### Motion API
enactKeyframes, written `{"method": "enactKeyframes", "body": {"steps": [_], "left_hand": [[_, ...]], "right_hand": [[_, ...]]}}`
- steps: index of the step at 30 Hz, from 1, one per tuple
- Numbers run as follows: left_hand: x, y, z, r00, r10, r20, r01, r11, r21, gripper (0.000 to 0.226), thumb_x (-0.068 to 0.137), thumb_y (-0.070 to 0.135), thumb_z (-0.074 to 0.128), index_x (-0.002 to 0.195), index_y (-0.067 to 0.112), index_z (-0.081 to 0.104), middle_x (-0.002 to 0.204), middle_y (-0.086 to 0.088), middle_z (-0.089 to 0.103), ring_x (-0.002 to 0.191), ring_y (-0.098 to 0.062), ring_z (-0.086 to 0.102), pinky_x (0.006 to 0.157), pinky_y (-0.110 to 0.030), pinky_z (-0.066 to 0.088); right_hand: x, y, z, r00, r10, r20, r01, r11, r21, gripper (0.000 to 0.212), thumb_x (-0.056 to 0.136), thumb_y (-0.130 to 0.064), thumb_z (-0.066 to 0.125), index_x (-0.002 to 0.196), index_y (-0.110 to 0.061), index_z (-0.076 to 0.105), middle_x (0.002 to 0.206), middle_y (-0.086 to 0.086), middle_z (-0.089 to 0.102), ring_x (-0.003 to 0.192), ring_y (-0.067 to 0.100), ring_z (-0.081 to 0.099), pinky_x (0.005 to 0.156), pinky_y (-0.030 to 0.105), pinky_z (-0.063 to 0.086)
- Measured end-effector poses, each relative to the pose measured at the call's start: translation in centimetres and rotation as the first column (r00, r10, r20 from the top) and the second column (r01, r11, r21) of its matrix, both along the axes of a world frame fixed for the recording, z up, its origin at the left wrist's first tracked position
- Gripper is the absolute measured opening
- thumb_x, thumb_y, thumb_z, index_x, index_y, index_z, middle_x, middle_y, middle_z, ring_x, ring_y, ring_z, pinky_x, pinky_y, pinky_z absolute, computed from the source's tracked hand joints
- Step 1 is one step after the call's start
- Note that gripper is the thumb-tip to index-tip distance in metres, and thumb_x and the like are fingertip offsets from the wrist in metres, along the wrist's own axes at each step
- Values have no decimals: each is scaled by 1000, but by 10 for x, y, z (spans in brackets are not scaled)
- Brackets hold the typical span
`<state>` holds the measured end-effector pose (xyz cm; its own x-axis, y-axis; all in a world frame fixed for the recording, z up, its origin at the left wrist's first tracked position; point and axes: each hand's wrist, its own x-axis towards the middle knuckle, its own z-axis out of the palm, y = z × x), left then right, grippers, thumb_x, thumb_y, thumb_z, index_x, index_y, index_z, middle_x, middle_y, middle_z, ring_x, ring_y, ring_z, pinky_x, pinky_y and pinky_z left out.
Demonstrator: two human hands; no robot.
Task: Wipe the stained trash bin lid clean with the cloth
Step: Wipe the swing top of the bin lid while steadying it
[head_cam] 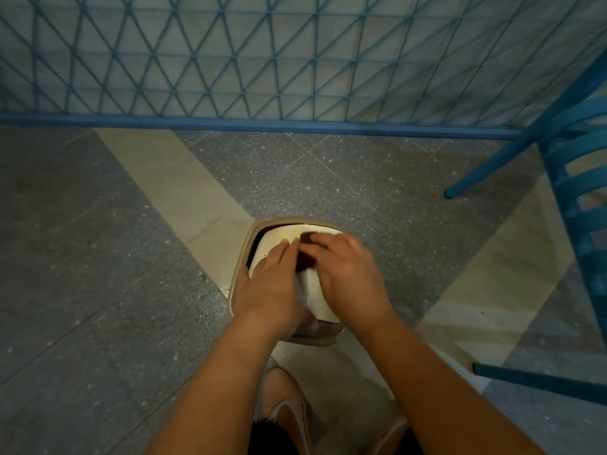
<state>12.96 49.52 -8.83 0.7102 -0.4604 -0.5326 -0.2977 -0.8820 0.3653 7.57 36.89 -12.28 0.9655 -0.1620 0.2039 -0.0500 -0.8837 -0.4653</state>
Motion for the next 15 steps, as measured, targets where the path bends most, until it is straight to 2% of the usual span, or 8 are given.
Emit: {"method": "enactKeyframes", "body": {"steps": [2, 5, 8, 10, 12, 15], "left_hand": [[0, 0, 1, 1000, 14, -22, -14, 1000, -24, 132, 48, 45, 86, 151, 36, 3, 157, 17, 8, 144, -12, 19, 114, -53, 20], [1, 2, 3, 999, 2, -40, -3, 1000, -26, 132, 52, 44, 85, 152, 35, -1, 158, 21, -1, 145, -11, 13, 116, -51, 17], [3, 5, 2, 1000, 1, -28, -2, 1000, -30, 129, 54, 43, 85, 151, 36, 1, 159, 18, -1, 146, -9, 13, 118, -48, 9], [4, 6, 0, 1000, -11, -23, 10, 1000, -24, 127, 56, 42, 84, 151, 37, 0, 159, 16, -1, 146, -11, 13, 118, -49, 11], [3, 7, 0, 1000, -21, -19, 21, 999, -25, 125, 58, 42, 83, 151, 36, 0, 159, 16, 0, 146, -12, 13, 118, -50, 12], [2, 8, 1, 999, -41, -5, 41, 999, -30, 126, 57, 46, 83, 151, 36, -1, 159, 16, -2, 146, -10, 9, 118, -49, 5]], "right_hand": [[18, -9, 0, 996, -80, -32, 81, 996, 23, 34, 84, -10, 53, 113, -17, 69, 117, 3, 65, 102, 27, 57, 87, 42, 50], [14, -14, -3, 988, -155, -18, 155, 988, 24, 37, 87, -16, 44, 114, -15, 68, 116, 5, 65, 101, 27, 57, 87, 39, 51], [-25, 3, -9, 999, 16, 43, -16, 1000, -8, 37, 84, -14, 44, 114, -14, 67, 117, 5, 64, 97, 24, 55, 85, 34, 50], [-56, 13, -13, 989, 114, 92, -115, 993, 4, 34, 86, -11, 49, 115, -13, 66, 119, 4, 62, 100, 20, 51, 89, 28, 45], [-73, 10, -15, 982, 143, 125, -147, 989, 18, 31, 89, -13, 51, 115, -12, 66, 120, 5, 61, 104, 19, 51, 94, 26, 41], [-57, -8, -17, 985, 133, 111, -135, 991, 7, 31, 90, -15, 48, 114, -13, 67, 117, 8, 64, 101, 25, 56, 92, 28, 42]]}}
